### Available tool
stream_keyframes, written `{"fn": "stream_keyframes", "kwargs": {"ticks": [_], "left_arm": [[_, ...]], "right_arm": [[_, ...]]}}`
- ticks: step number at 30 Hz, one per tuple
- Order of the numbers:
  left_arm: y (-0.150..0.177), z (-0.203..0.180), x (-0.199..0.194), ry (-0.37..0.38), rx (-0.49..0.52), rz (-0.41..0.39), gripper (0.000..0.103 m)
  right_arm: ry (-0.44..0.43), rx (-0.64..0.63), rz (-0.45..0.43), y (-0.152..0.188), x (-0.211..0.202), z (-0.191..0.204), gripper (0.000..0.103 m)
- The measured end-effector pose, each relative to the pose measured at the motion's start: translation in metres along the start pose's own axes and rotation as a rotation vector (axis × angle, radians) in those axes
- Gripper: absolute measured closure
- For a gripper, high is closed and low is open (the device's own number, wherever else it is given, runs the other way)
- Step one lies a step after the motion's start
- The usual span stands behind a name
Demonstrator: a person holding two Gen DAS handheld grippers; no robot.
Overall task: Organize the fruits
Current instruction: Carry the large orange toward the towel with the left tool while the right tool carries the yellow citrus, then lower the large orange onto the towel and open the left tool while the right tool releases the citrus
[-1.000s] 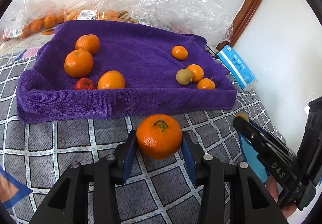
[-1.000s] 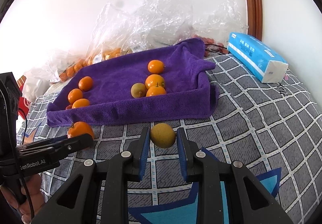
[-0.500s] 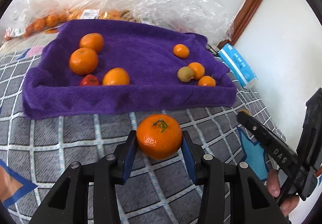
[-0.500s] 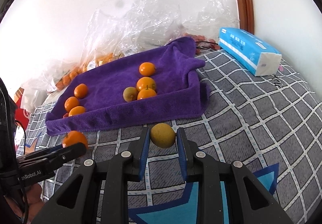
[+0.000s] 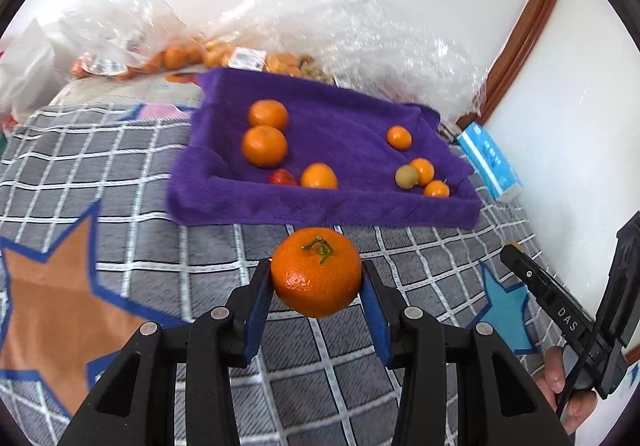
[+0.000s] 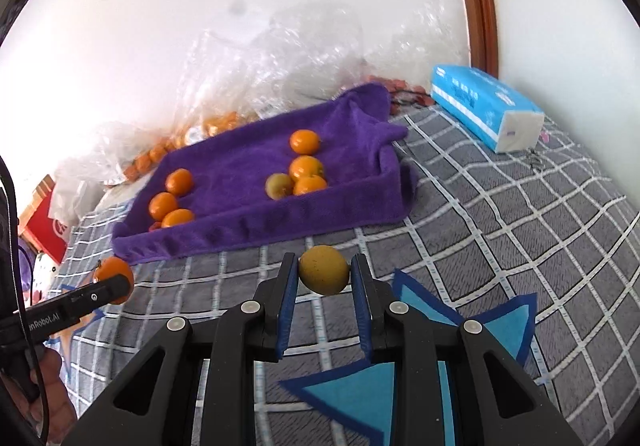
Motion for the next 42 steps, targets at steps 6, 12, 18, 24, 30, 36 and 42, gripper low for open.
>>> {"fn": "stream_keyframes", "kwargs": {"ticks": [6, 12, 18, 24, 30, 36, 42], "left_arm": [[-0.013, -0.004, -0.035, -0.005, 0.001, -0.064, 0.062], [-0.028, -0.010, -0.062, 0.002, -0.007, -0.116, 0.062], [-0.048, -0.019, -0.079, 0.004, 0.000, -0.160, 0.062], [-0.069, -0.025, -0.084, 0.010, -0.002, -0.179, 0.062], [-0.087, -0.022, -0.083, 0.001, -0.010, -0.189, 0.062], [-0.103, -0.018, -0.075, -0.012, -0.002, -0.198, 0.062], [-0.116, -0.015, -0.058, -0.005, 0.010, -0.195, 0.062]], "right_arm": [[0.009, -0.040, -0.007, -0.010, -0.017, 0.017, 0.076], [-0.013, -0.092, -0.034, -0.025, -0.037, 0.040, 0.076], [-0.009, -0.118, -0.050, -0.044, -0.049, 0.052, 0.076], [0.028, -0.140, -0.059, -0.067, -0.052, 0.055, 0.076], [0.021, -0.151, -0.057, -0.083, -0.041, 0.058, 0.076], [0.002, -0.144, -0.053, -0.098, -0.024, 0.058, 0.076], [0.017, -0.137, -0.055, -0.112, -0.007, 0.049, 0.076]]}}
Point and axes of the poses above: each gripper's, at about its wrist camera, not at the fingertips, and x roughly the way its jaws point, z to its left, y to its underside, the point moved 10 cm from there along x, roughly the way its jaws point, and after that the axes turned 2 degrees about -y, right-handed, at the moved point
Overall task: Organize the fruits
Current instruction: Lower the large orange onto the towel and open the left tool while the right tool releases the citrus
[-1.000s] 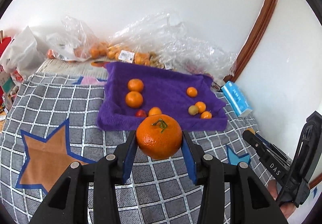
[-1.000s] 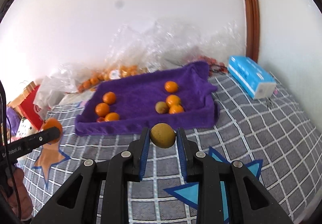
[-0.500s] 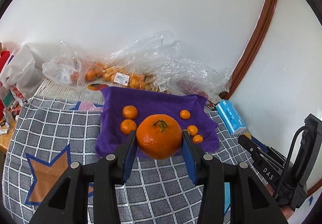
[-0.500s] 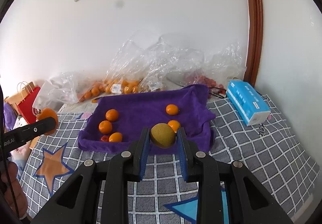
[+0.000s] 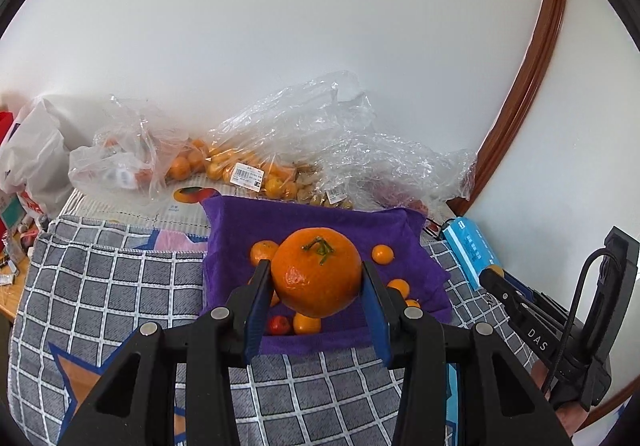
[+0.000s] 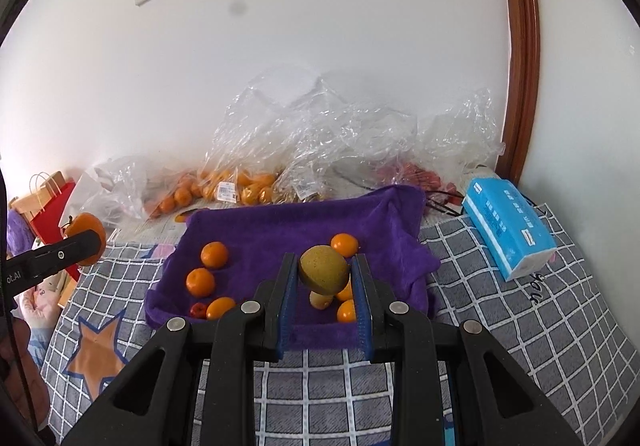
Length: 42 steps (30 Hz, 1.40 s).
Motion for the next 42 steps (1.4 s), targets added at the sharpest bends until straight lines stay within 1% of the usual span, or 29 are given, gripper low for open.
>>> {"fn": "stream_keyframes", "kwargs": {"ticks": [7, 21, 32, 36, 38, 42], "left_arm": [[-0.006, 0.001, 0.021, 0.013, 0.015, 0.010, 0.062], [-0.014, 0.007, 0.054, 0.026, 0.009, 0.044, 0.062], [-0.009, 0.009, 0.089, 0.029, 0.005, 0.094, 0.062], [-0.005, 0.016, 0.100, 0.032, -0.007, 0.112, 0.062], [-0.003, 0.022, 0.104, 0.021, -0.009, 0.113, 0.062], [0.001, 0.028, 0.115, 0.024, -0.011, 0.140, 0.062]], "right_arm": [[0.019, 0.012, 0.012, -0.005, 0.020, -0.011, 0.076], [0.038, 0.023, 0.029, -0.010, 0.049, -0.026, 0.076], [0.055, 0.028, 0.061, -0.002, 0.082, -0.040, 0.076], [0.061, 0.034, 0.071, 0.002, 0.094, -0.047, 0.076], [0.063, 0.040, 0.075, 0.004, 0.100, -0.051, 0.076], [0.062, 0.054, 0.096, 0.010, 0.114, -0.058, 0.076]]}}
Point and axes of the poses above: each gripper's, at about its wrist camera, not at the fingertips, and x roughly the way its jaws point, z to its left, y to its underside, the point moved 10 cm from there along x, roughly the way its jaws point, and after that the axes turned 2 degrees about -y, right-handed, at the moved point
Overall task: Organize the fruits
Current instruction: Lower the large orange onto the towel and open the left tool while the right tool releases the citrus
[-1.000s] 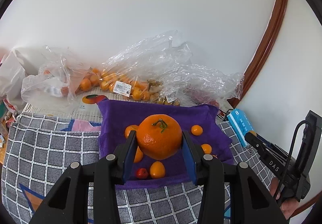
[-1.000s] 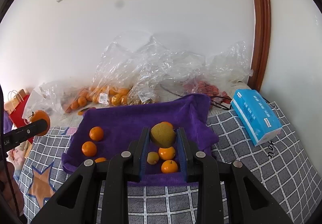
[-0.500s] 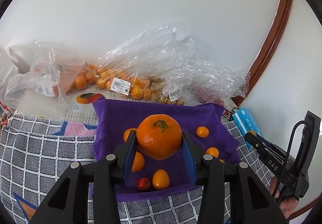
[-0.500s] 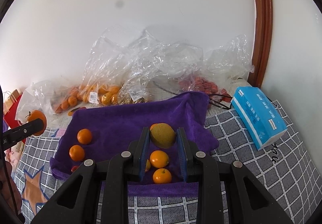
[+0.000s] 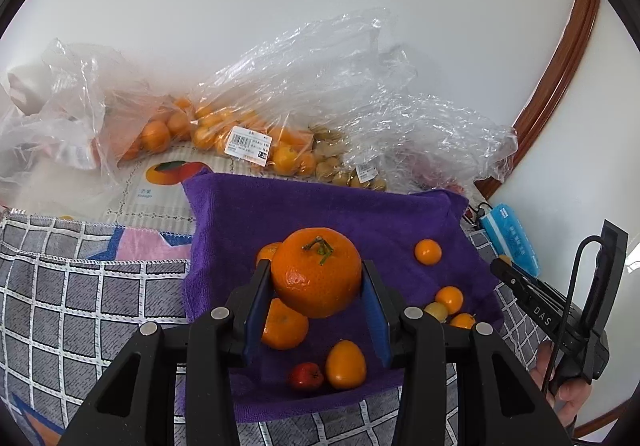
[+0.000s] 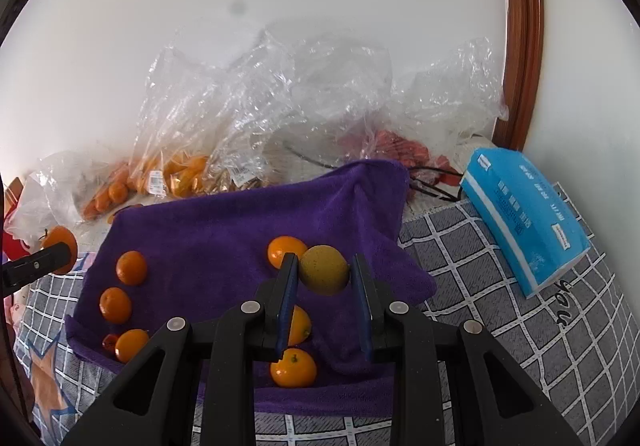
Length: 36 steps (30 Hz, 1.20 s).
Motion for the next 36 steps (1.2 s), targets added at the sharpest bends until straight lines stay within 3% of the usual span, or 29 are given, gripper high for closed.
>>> {"fn": "stream_keyframes", "kwargs": {"ticks": [15, 36], "left_arm": [[0.017, -0.025, 0.043, 0.011, 0.059, 0.079, 0.062], [0.039, -0.034, 0.067, 0.007, 0.109, 0.150, 0.062]], "right_arm": [[-0.037, -0.012, 0.065, 0.018, 0.046, 0.009, 0.076], [-0.033, -0.038, 0.075, 0.024, 0.055, 0.011, 0.076]]}}
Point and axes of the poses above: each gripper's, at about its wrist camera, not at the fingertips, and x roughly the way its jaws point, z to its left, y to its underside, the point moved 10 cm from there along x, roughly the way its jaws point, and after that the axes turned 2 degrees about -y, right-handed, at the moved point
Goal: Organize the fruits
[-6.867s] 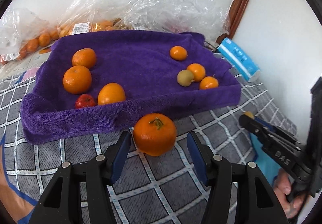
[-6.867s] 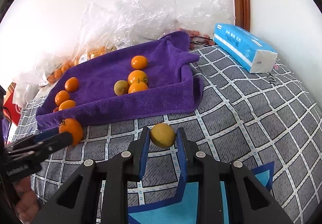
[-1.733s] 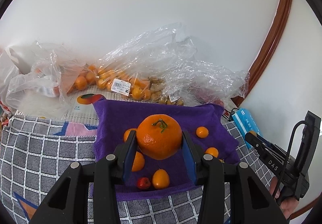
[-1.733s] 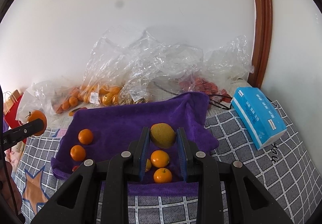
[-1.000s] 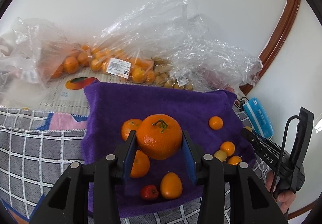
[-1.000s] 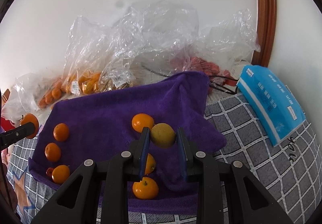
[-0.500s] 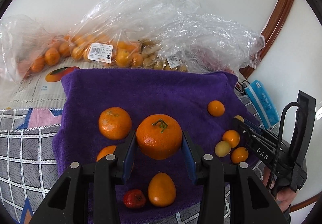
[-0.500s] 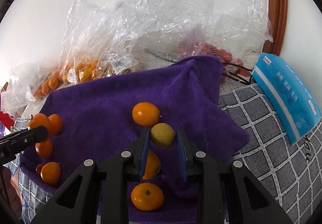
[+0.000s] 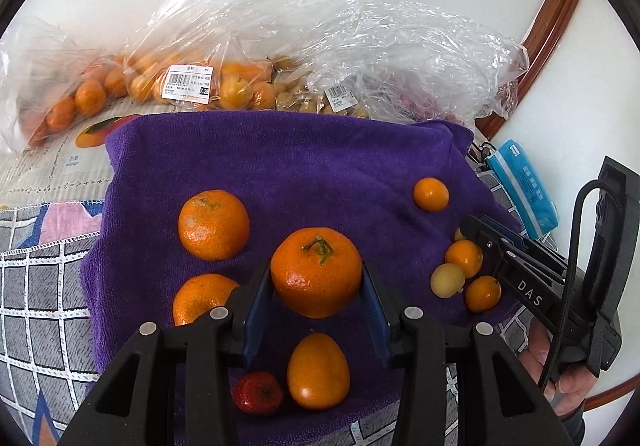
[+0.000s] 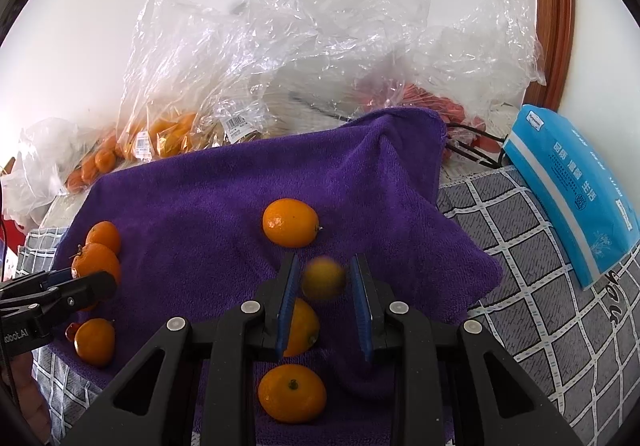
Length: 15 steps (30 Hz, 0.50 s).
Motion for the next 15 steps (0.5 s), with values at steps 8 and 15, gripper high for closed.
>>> {"fn": "stream_keyframes", "kwargs": {"ticks": [8, 15], "left_arm": [[-0.002, -0.003, -0.012, -0.012, 0.024, -0.001, 0.059], [-0.005, -0.008, -0.058, -0.038, 0.029, -0.073, 0.050]], "right_arm": [[0.017, -0.004, 0.009, 0.002, -0.011, 0.001, 0.071], [0.033, -0.002, -0.021, -0.004, -0.055, 0.011, 0.055]]}}
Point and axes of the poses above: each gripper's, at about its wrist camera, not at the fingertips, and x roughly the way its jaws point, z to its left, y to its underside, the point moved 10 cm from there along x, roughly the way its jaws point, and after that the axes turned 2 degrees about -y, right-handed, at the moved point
